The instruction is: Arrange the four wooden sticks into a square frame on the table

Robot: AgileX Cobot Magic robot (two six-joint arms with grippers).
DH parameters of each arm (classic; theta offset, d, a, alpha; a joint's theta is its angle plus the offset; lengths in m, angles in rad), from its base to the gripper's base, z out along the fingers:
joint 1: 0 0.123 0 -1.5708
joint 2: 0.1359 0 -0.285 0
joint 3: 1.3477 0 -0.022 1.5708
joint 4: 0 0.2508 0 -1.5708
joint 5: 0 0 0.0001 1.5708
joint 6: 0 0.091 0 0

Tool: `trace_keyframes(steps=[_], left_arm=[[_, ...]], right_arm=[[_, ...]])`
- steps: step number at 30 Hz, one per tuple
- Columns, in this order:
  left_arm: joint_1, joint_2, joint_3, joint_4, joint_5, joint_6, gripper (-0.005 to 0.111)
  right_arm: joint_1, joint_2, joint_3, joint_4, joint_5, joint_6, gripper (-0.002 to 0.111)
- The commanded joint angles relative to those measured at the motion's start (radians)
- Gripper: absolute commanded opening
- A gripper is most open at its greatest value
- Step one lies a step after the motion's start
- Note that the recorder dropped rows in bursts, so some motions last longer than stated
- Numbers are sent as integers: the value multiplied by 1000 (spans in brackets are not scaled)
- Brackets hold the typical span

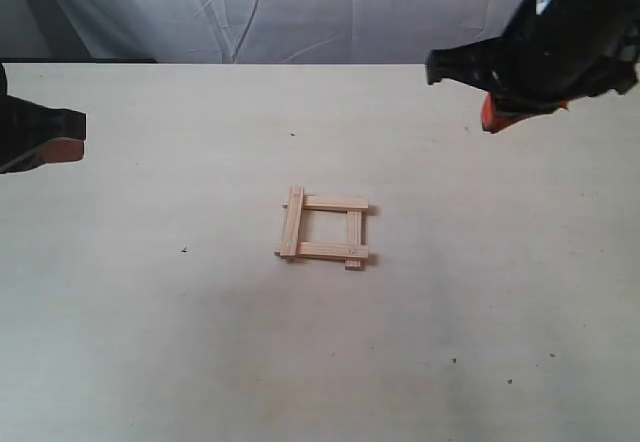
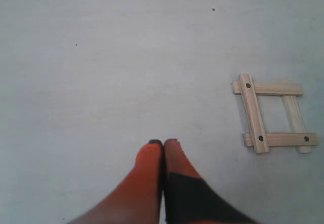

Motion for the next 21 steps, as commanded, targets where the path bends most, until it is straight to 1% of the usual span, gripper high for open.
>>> trace_keyframes(steps=[1,4,6,8,13,17,21], left_arm=[[-6,-49,5,7,50,15,0],[-6,-137,7,53,102,17,0],[-6,-208,28,71,105,17,0],[-6,-337,74,86,97,17,0],[-6,-677,243,86,86,17,0],[-6,-801,286,86,86,17,0],[-6,-855,296,117,91,17,0]], right_arm=[[-15,-224,194,-88,-126,-15,0],[-15,-371,287,-102,-170,-15,0],[-15,-455,337,-111,-182,-15,0],[-15,-558,397,-111,-203,-42,0],[-15,-827,572,-111,-292,-89,0],[-15,-979,647,-119,-320,-119,0],[-15,-1090,677,-130,-302,-121,0]])
